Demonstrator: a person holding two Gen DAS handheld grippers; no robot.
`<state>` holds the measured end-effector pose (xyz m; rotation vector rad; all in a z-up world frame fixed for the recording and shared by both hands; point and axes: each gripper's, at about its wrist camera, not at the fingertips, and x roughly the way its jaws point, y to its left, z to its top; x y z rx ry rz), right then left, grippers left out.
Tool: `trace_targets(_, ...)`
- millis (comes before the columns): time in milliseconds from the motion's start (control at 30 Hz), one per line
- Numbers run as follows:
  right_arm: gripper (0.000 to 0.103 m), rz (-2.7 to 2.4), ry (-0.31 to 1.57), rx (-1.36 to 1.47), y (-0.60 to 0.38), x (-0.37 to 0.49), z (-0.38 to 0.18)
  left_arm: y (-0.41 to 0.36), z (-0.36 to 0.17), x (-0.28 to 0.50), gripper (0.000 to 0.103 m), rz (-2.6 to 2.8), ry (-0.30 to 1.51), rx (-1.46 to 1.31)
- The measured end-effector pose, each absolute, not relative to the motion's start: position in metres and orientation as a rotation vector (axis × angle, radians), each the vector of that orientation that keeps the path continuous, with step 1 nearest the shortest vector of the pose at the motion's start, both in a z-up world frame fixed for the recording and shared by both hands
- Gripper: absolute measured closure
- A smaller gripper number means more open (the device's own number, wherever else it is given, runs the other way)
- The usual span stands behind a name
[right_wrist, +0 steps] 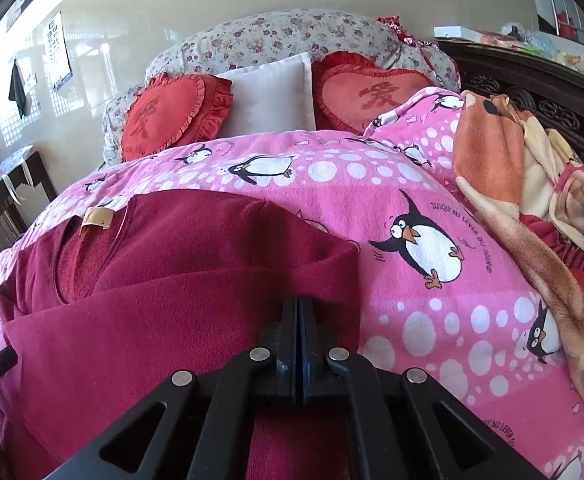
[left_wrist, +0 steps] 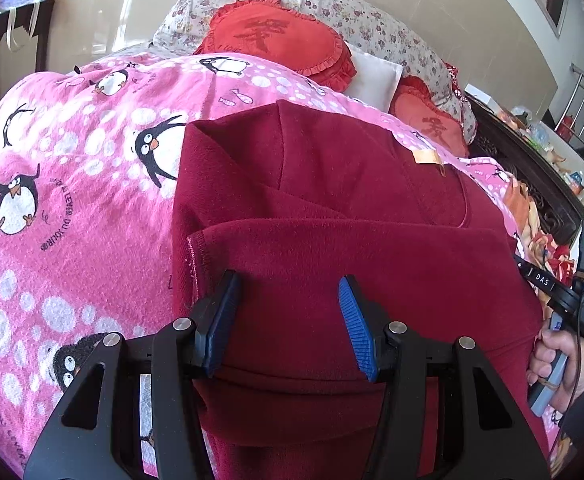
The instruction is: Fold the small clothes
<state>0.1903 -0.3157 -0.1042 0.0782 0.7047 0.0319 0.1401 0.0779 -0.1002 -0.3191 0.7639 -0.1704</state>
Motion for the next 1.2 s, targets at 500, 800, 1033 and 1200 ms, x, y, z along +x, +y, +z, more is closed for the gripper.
trace_targets(500,0.103,0.039,0.702,0.09,-0.3159,0.1921,-0.1048,0.0789,-0.0999,0.1393,0.052,-0.173,0.762,-0.326)
trace_targets(800,0.103,0.043,0.701,0.099,-0.3166,0.1924,-0.105,0.0794,-0.0997,0.1391,0.052,-0.173,0.762,-0.326)
trace_targets(1033,0.103,0.042,0.7,0.098,-0.3169,0.1924,-0.1051,0.0792,-0.0996,0.1389,0.052,-0.173,0.762,-0.327)
trace_targets(1200,0.103,0.043,0.702,0.1,-0.3171,0.1925,-0.105,0.078,-0.0994,0.1384,0.052,-0.164,0.768,-0.31)
